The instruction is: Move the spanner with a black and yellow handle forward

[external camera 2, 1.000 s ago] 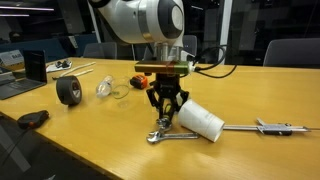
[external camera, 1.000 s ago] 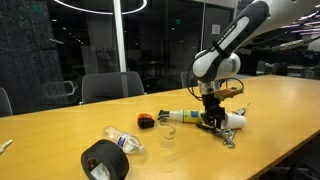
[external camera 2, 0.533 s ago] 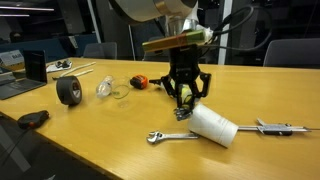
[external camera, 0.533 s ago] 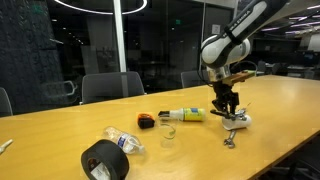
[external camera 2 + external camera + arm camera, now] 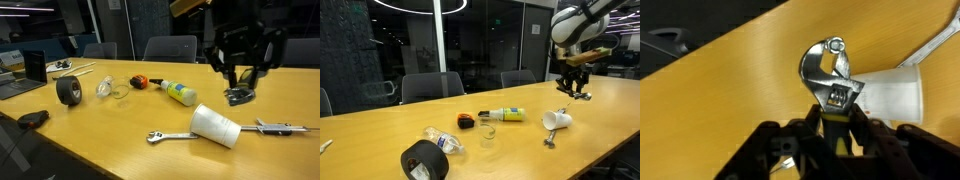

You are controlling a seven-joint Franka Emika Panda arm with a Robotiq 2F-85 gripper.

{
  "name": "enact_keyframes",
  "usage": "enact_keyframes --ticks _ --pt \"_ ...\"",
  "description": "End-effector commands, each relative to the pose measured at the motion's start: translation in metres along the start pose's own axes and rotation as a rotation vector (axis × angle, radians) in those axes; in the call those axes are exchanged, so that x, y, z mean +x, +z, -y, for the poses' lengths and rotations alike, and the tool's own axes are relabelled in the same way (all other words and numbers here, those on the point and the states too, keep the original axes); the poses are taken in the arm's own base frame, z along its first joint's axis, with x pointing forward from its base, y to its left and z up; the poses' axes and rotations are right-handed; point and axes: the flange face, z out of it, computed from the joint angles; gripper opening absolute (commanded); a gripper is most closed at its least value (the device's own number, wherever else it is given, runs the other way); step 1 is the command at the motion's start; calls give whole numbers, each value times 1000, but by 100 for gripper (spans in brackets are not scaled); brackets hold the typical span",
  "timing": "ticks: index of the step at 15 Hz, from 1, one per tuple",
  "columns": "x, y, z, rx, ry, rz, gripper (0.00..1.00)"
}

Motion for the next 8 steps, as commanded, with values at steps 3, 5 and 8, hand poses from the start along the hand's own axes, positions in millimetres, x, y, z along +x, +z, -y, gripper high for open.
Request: enact_keyframes --ticks 3,5,8 --pt "-22 14 -53 -57 271 -3 15" --pt "-24 27 -50 -35 346 25 15" --pt "-27 44 -34 -36 436 62 15"
